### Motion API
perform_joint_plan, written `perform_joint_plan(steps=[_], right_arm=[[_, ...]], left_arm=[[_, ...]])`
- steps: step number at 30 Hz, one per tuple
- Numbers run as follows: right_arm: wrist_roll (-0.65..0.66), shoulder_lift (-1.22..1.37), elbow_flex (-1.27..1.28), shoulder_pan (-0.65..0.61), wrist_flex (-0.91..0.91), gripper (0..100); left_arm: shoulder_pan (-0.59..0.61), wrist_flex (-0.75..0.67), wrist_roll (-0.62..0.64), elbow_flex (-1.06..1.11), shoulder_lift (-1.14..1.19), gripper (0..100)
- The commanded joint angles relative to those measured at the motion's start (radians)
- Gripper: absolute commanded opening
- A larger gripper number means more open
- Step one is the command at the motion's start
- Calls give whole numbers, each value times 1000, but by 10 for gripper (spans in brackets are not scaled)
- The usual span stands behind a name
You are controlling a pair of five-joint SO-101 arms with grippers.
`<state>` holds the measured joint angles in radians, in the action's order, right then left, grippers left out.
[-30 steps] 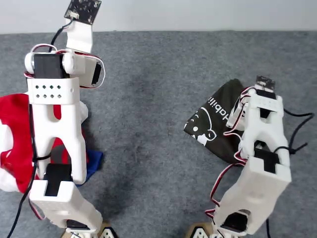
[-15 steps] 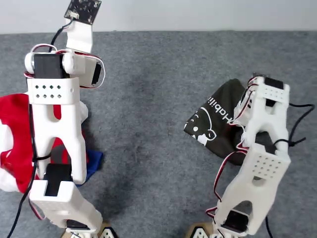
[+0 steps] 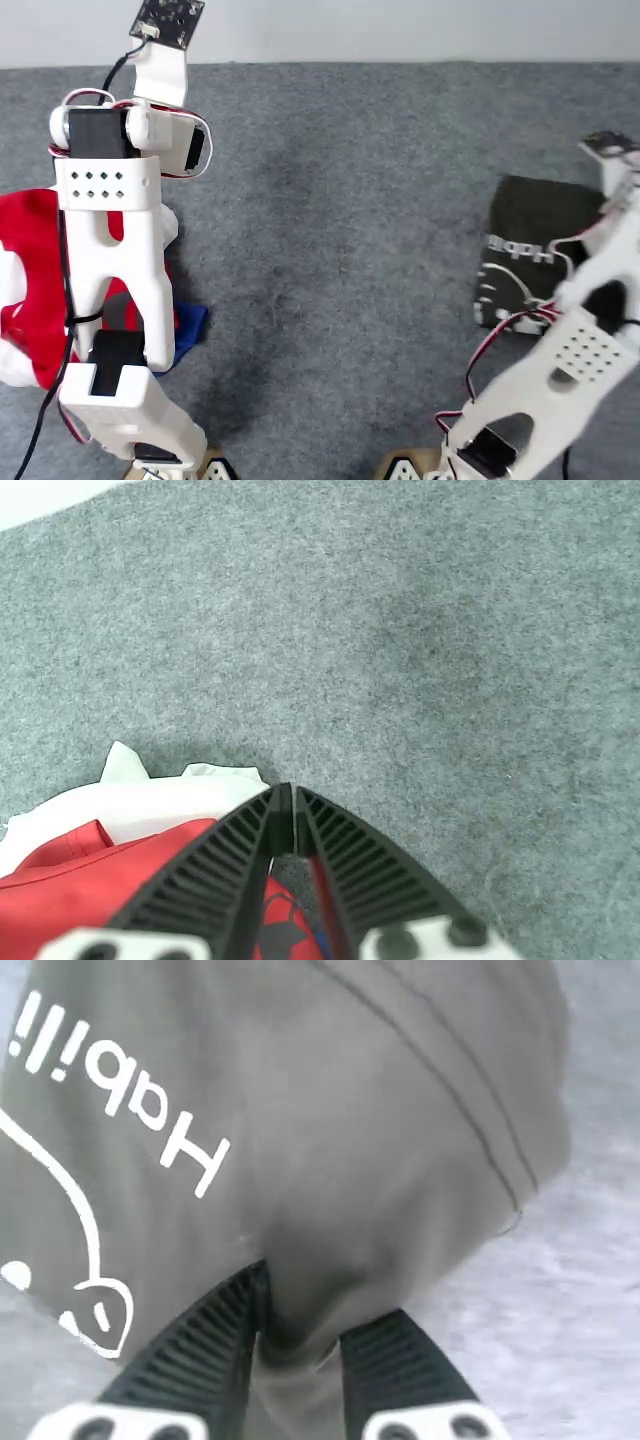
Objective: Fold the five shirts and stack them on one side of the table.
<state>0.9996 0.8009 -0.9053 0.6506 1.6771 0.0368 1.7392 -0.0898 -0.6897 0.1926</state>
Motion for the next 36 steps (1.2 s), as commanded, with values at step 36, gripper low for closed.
perform_joint_plan(steps=[36], right_arm=[[-64,-168,-345,183,124,24]], left_arm=[[81,17,-77,392,-459,14]])
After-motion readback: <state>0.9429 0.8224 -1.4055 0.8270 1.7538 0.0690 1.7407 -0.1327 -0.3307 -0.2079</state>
